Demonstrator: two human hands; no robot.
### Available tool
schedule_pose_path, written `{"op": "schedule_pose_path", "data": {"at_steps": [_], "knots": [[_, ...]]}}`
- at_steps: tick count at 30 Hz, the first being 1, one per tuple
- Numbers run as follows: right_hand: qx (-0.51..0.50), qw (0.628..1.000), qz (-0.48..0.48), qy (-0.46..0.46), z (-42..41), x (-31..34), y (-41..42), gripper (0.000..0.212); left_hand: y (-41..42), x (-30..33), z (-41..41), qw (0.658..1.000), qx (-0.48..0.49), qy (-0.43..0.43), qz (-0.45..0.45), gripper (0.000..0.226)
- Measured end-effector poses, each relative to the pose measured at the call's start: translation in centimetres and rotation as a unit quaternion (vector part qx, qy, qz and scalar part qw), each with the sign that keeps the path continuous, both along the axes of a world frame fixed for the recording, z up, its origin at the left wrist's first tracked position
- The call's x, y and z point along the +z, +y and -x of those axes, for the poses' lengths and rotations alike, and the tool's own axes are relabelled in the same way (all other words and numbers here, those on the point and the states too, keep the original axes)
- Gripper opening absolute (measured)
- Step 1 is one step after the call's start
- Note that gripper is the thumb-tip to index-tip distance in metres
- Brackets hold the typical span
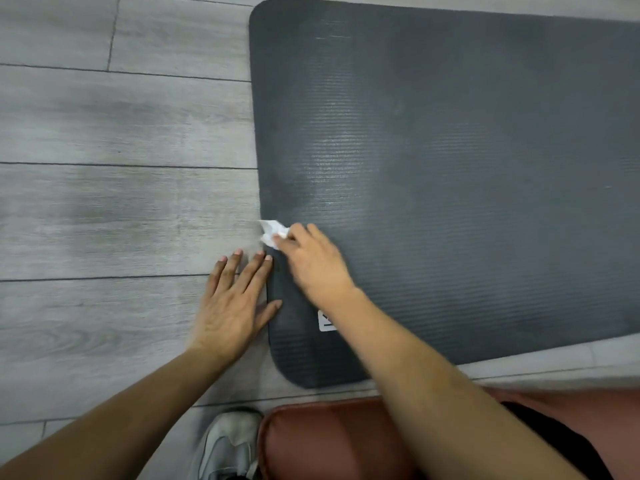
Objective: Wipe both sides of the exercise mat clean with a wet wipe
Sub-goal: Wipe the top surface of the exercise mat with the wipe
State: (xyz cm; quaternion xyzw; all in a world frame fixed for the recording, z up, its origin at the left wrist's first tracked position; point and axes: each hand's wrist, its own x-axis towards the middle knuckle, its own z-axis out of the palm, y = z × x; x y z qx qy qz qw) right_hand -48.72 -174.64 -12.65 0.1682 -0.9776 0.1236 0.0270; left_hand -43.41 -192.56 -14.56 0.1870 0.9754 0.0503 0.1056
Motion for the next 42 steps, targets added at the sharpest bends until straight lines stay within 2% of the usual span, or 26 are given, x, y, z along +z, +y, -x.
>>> {"op": "schedule_pose_path", "data": {"at_steps": [1,3,5,7,9,11,13,15,18,20,22,24,25,26,27,30,32,34,36,38,42], "knots": [[-0.017,0.999,-0.031,0.008,0.4,-0.1,2.6,0.039,0.0,-0.1,0.0,1.0,-0.001,0.0,0.002,0.076],[-0.131,0.989,-0.054,0.033,1.0,-0.3,8.4,0.037,0.0,-0.2,0.0,1.0,0.002,0.0,0.001,0.076],[-0.265,0.963,-0.032,0.027,1.2,-0.3,12.4,0.034,0.0,-0.3,0.1,1.0,0.011,-0.003,-0.001,0.075],[-0.342,0.94,0.006,0.007,0.8,-0.3,11.2,0.034,0.1,-0.3,-0.1,1.0,0.02,-0.008,-0.005,0.075],[-0.316,0.947,0.058,-0.009,0.0,-0.5,6.4,0.033,0.3,-0.3,-0.2,1.0,0.027,-0.007,-0.008,0.075],[-0.178,0.981,0.072,-0.026,-1.5,-0.6,0.6,0.034,0.3,-0.2,-0.3,1.0,0.03,0.001,-0.008,0.075],[-0.039,0.998,0.051,-0.021,-2.7,-0.5,-2.6,0.034,0.0,-0.2,-0.1,0.999,0.034,0.016,-0.017,0.075],[0.065,0.997,0.045,0.003,-1.9,-0.6,-1.4,0.035,-0.1,-0.3,0.1,0.999,0.035,0.019,-0.018,0.076],[0.176,0.982,-0.033,0.059,1.6,-0.7,2.5,0.031,0.0,-0.7,0.1,0.999,0.031,0.023,-0.02,0.075],[0.135,0.985,-0.064,0.087,5.4,-1.1,5.4,0.027,0.1,-1.0,0.0,0.999,0.031,0.033,-0.029,0.074],[-0.011,0.993,-0.071,0.091,8.9,-1.1,8.3,0.022,0.1,-1.3,0.0,0.998,0.026,0.038,-0.03,0.074],[-0.188,0.98,-0.015,0.056,10.8,-1.1,9.4,0.024,0.0,-1.4,0.1,0.999,0.019,0.027,-0.022,0.074],[-0.24,0.97,0.016,0.043,10.8,-1.2,8.3,0.026,-0.1,-1.5,0.1,0.999,0.018,0.022,-0.019,0.074],[-0.245,0.968,0.043,0.037,10.3,-1.4,6.3,0.027,0.0,-1.7,0.1,1.0,0.019,0.017,-0.019,0.074],[-0.207,0.976,0.061,0.032,9.2,-1.6,3.7,0.028,0.0,-1.9,0.1,1.0,0.021,0.013,-0.02,0.074],[0.01,0.999,0.046,0.016,5.8,-1.8,-1.7,0.032,0.0,-2.1,0.1,0.999,0.024,0.016,-0.034,0.073],[0.097,0.995,-0.001,0.033,7.2,-1.6,-0.4,0.026,-0.1,-2.1,0.3,0.999,0.018,0.021,-0.046,0.073],[0.06,0.996,-0.024,0.06,9.9,-2.0,2.8,0.023,-0.2,-2.1,0.3,0.998,0.016,0.018,-0.052,0.073],[-0.072,0.995,-0.022,0.066,12.0,-2.1,5.9,0.027,-0.4,-2.1,0.2,0.998,0.019,0.011,-0.056,0.073],[-0.145,0.988,-0.01,0.052,11.8,-1.8,6.1,0.03,-0.4,-1.8,0.2,0.998,0.021,-0.006,-0.059,0.074],[-0.112,0.993,0.033,0.001,4.0,-1.3,0.6,0.038,-0.2,-1.3,0.3,0.997,0.035,-0.031,-0.06,0.076]]}}
